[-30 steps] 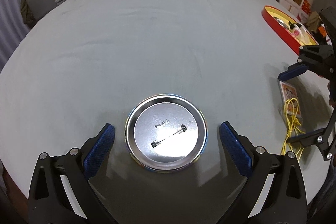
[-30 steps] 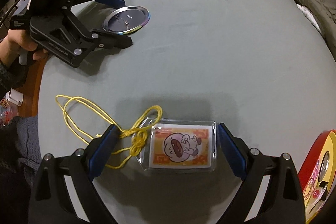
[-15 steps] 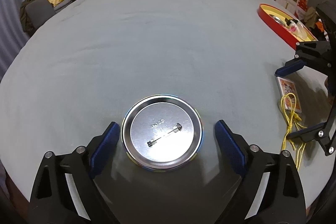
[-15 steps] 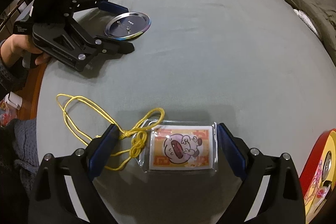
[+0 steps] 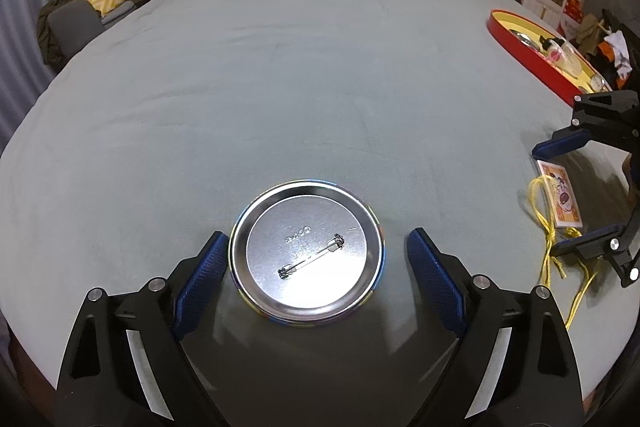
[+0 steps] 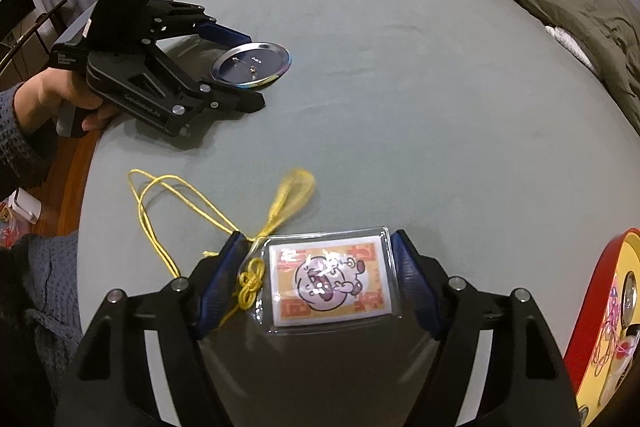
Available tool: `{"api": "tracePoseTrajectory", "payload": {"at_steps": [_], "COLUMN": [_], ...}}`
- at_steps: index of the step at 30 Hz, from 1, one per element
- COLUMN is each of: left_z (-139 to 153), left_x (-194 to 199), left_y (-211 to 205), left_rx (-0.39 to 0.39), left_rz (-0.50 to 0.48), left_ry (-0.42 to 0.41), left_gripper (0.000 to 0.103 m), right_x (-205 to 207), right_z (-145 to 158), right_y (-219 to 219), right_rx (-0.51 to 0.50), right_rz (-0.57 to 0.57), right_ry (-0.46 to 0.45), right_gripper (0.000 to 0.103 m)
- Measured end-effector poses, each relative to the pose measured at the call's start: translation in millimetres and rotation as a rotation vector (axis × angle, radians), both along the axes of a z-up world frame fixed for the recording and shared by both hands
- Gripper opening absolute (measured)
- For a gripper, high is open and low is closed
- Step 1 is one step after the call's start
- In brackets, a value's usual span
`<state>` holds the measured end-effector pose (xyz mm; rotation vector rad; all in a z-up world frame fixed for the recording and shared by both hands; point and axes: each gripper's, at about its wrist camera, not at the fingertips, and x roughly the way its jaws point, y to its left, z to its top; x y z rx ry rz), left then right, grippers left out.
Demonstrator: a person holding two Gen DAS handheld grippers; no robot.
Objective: Organize jewelry
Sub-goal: 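Grasp the orange card tag with the right tool while the left tool grasps the silver badge, then carry the orange card tag and silver badge over the yellow tray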
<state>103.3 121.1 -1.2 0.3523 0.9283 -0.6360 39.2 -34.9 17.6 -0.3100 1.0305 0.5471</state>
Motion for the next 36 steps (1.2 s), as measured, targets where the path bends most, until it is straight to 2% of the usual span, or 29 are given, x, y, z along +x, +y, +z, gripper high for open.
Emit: {"api": "tracePoseTrajectory", "payload": {"at_steps": [13,17,27,36], "left_z": [1.0,4.0,8.8,23.7], "left_x": [0.9,-1.9,-4.0,-12.0], "left_y": [1.6,1.9,1.3,-10.8], "left_rx": [-0.005,-0.019,-0.038,-0.062], "left_rz": [0.003,-0.002,-0.001,-0.042], "left_ry": [0.003,0.000,0.011,0.002], "left_gripper": [0.086,0.072,0.072,0.072], "right_x": [-5.8,-3.9,0.9,1.7], "right_z": [23.3,25.1,41.4,55.1], "right_y": [-21.7,-21.8,-29.1,-50.8], "right_rx": [0.047,0.050,0.078,0.098], "right_rz": [-0.064,-0.093,-0.138,-0.221], "right_ry": [-0.098,-0.123,-0.173,-0.233], "right_gripper": [0.063,0.063,0.063,0.063]}}
